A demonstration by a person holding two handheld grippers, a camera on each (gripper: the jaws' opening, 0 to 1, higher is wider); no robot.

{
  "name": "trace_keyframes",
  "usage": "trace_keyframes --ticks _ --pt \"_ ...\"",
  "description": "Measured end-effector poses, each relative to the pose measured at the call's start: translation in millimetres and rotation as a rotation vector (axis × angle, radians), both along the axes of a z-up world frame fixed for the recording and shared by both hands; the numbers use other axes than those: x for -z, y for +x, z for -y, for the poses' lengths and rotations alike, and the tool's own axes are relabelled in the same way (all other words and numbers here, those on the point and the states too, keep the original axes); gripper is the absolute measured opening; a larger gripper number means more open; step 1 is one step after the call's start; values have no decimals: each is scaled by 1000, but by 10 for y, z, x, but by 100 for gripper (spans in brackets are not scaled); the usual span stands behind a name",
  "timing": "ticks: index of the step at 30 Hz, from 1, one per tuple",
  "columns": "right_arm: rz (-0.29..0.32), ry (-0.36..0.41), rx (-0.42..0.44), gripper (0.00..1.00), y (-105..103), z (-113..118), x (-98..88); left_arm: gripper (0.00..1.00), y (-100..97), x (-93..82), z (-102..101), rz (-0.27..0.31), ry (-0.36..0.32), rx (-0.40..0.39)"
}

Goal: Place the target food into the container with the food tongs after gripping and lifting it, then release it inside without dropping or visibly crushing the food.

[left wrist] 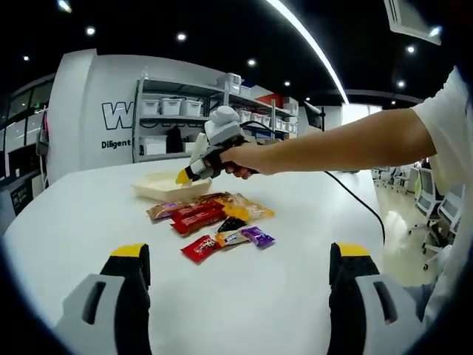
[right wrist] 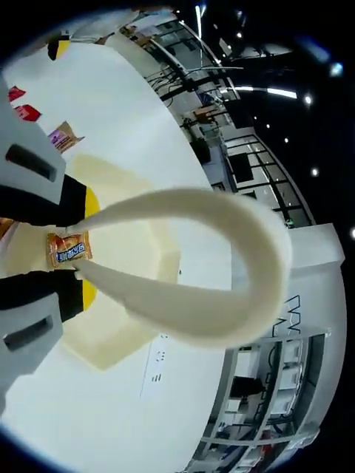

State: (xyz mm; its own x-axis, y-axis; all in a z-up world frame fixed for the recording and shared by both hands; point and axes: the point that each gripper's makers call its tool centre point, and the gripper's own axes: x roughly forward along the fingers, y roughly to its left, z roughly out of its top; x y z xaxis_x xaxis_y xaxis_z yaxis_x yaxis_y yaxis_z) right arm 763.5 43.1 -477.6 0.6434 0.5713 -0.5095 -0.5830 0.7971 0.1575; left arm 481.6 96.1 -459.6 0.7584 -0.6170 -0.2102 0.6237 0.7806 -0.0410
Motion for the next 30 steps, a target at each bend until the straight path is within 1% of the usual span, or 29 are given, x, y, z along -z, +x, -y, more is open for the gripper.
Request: trace_keyframes --ticks 7,11,15,19,25,26,30 --pt "9 15 9 16 14 30 -34 99 -17 29 41 -12 -4 10" --pt "22 27 1 16 -24 29 -121 99 -27 39 39 -16 4 5" --pt "31 23 -8 16 -51 46 -195 99 -41 21 43 -15 -3 1" --pt "43 32 -17 16 -163 73 -289 99 -75 1 52 -7 10 2" --pt "47 24 -50 16 -312 99 -354 99 -98 -16 78 -8 -5 2" --pt "39 22 -53 16 -354 107 -363 99 -109 -10 87 -10 2 5" --pt "40 6 -70 15 -422 142 -405 99 -144 15 94 -9 37 4"
